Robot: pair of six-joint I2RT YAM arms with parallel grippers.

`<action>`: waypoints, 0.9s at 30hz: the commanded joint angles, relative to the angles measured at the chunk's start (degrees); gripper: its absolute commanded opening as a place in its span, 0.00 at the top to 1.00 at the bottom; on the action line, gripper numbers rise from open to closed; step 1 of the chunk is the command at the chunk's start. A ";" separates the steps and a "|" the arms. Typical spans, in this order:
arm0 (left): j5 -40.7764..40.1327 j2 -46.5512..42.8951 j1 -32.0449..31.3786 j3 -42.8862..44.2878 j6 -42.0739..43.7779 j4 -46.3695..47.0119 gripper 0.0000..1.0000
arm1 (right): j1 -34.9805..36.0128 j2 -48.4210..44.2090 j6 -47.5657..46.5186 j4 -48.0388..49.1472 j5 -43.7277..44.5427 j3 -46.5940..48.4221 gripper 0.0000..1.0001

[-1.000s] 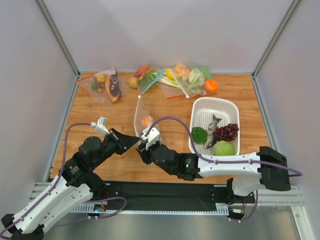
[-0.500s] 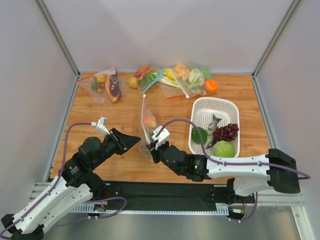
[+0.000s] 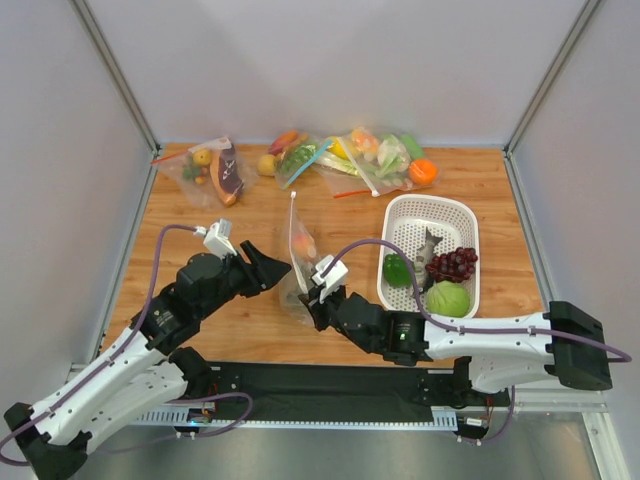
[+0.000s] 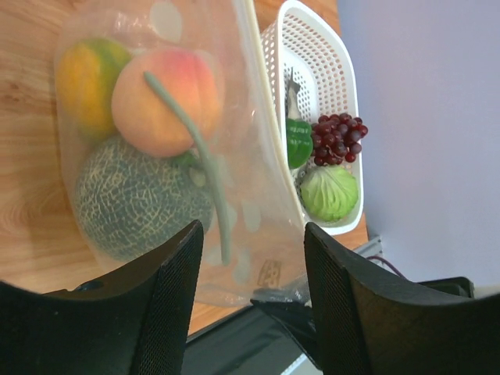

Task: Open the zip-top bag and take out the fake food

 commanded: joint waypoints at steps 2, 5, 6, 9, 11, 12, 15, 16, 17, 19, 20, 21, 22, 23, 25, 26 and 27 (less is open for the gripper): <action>-2.69 2.74 0.01 5.02 6.60 2.91 0.37 | 0.45 -2.65 1.69 -0.06 -0.92 -0.82 1.00; -4.54 5.82 0.01 7.12 9.67 2.48 0.36 | 1.42 -3.09 1.78 0.02 -1.01 -1.53 1.00; -4.98 7.83 0.09 7.74 10.46 1.87 0.36 | 1.68 -3.17 1.87 0.11 -1.10 -1.70 1.00; -7.17 11.26 0.01 9.50 13.36 0.98 0.36 | 2.30 -3.09 1.96 0.29 -1.19 -2.32 1.00; -8.05 12.59 0.09 10.20 14.85 0.98 0.35 | 2.91 -3.26 1.96 0.38 -1.01 -2.67 1.00; -9.10 13.90 0.18 10.47 15.30 0.81 0.35 | 3.17 -3.35 1.87 0.38 -1.01 -2.76 1.00; -10.69 15.40 0.36 11.26 16.27 0.72 0.34 | 3.79 -4.31 2.13 0.29 -0.49 -3.37 1.00; -10.96 15.75 0.45 11.35 16.36 0.63 0.34 | 4.05 -4.58 2.48 0.03 -0.31 -3.63 1.00; -11.22 15.93 0.45 11.35 16.36 0.46 0.34 | 4.14 -4.93 2.48 -0.15 -0.05 -4.07 1.00; -12.27 15.93 0.45 10.65 16.01 -0.07 0.37 | 4.41 -6.07 2.66 -0.76 0.39 -4.43 1.00; -12.54 15.67 0.45 10.30 15.92 0.10 0.40 | 4.49 -6.42 2.75 -1.03 0.57 -4.69 1.00; -12.98 14.97 0.45 9.42 15.57 0.36 0.57 | 4.67 -7.30 2.92 -1.29 0.74 -5.04 1.00; -12.98 14.62 0.45 9.07 15.39 0.63 0.71 | 4.76 -7.74 2.92 -2.25 1.01 -5.13 1.00; -12.72 14.27 0.45 8.63 15.22 0.80 0.85 | 4.85 -8.09 3.18 -2.87 1.27 -5.04 1.00; -11.75 13.21 0.53 7.66 15.04 1.51 1.00 | 5.02 -9.15 3.19 -5.23 1.80 -4.43 1.00; -11.31 13.03 0.45 7.48 14.87 1.60 1.00 | 5.20 -9.50 2.75 -6.03 2.41 -4.08 1.00; -11.05 13.03 0.45 7.57 14.78 1.25 1.00 | 5.29 -10.02 2.40 -7.00 2.50 -3.47 0.95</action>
